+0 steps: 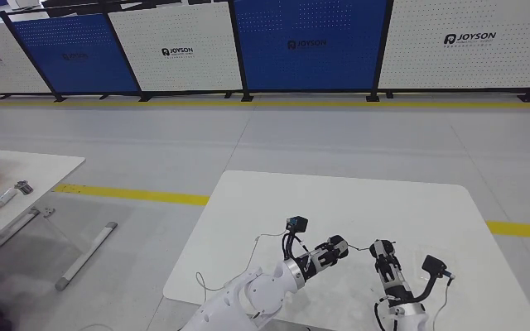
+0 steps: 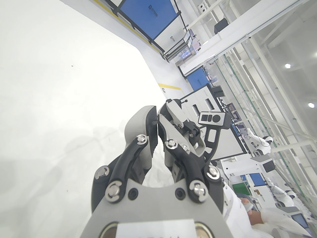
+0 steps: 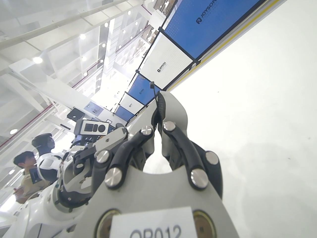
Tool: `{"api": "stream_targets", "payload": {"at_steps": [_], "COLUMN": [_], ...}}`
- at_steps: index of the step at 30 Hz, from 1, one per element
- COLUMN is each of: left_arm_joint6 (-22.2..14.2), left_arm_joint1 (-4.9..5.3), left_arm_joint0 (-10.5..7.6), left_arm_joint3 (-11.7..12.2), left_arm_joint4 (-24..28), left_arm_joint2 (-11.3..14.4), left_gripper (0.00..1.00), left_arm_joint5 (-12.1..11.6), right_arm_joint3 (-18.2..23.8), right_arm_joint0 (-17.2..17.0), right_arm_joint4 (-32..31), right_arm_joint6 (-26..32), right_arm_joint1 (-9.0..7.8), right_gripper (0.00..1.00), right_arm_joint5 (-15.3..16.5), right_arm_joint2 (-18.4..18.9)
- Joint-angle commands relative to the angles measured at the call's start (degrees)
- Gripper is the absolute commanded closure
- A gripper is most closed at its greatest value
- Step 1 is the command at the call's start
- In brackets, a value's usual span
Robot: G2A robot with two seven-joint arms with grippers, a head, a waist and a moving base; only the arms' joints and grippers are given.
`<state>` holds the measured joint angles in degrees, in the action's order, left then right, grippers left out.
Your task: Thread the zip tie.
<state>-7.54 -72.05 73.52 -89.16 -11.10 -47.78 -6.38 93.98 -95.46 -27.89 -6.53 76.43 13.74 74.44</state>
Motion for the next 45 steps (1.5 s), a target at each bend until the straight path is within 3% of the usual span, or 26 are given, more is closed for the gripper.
{"api": "stream_targets", "payload": {"at_steps": [1, 45], "left_arm_joint6": [0.0, 0.0], "left_arm_joint1": [0.00, 0.00], "left_arm_joint0": [0.00, 0.00], "left_arm_joint3": [0.0, 0.0], "left_arm_joint4": [0.0, 0.0], "left_arm_joint2": [0.0, 0.0], "left_gripper": [1.00, 1.00], "left_arm_joint5": [0.0, 0.0], "right_arm_joint3": [0.0, 0.8], "right_arm_joint0": [0.0, -0.5], "right_arm_joint4": [0.1, -1.2], "right_arm_joint6": [-0.2, -1.3], "right_arm_joint1": [0.02, 0.26], "right_gripper": [1.00, 1.00], "right_arm_joint5": [0.1, -0.9], "right_arm_joint2": [0.0, -0.3]}}
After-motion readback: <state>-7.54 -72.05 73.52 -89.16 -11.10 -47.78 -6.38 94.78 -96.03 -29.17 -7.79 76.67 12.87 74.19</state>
